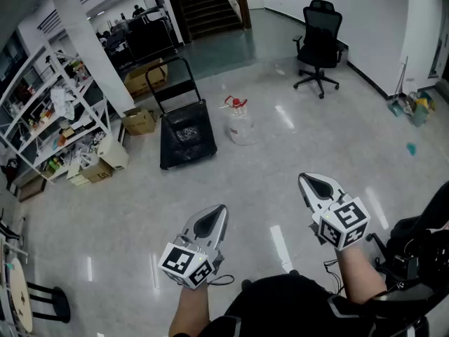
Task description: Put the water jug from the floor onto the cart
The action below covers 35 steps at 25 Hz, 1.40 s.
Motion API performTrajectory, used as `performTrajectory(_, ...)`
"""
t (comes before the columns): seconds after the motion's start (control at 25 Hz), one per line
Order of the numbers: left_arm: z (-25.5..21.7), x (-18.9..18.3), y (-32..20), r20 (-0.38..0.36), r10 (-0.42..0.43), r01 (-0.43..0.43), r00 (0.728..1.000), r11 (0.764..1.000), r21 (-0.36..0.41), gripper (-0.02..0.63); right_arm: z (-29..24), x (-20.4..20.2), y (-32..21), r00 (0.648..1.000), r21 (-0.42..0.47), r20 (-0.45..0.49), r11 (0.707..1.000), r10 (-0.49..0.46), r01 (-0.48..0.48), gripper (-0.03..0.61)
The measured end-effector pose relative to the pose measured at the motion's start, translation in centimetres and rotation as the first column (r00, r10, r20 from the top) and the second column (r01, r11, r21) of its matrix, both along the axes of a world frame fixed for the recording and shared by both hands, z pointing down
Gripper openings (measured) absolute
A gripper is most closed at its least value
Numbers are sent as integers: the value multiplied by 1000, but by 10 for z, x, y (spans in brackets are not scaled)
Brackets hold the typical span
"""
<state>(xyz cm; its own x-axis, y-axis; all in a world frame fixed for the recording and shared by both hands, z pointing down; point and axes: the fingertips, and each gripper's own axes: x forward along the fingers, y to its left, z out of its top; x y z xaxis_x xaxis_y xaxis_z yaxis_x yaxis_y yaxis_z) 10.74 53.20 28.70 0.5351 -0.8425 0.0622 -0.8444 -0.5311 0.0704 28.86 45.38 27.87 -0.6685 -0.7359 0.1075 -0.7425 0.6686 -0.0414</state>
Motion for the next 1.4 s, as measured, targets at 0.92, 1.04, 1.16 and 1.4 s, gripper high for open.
performTrajectory(0.92, 5, -28, 17, -18, -17, 17, 1000, 1000, -6, -1, -1, -33, 13, 1000, 8, 13, 1000, -9, 9, 2)
performTrajectory(1.04, 6, -44, 23, -33, -25, 25, 999, 1000, -4, 0, 0, -49, 17, 1000, 7, 10, 1000, -8, 8, 2)
performTrajectory(1.16, 10, -63, 26, -42, -26, 26, 999, 1000, -7, 0, 3, -67, 19, 1000, -1, 2, 1000, -4, 4, 2)
performTrajectory(1.4, 24, -90, 20, -71, -18, 16, 997, 999, -29, 0, 14, -96, 21, 1000, -14, -4, 1000, 1, -1, 2)
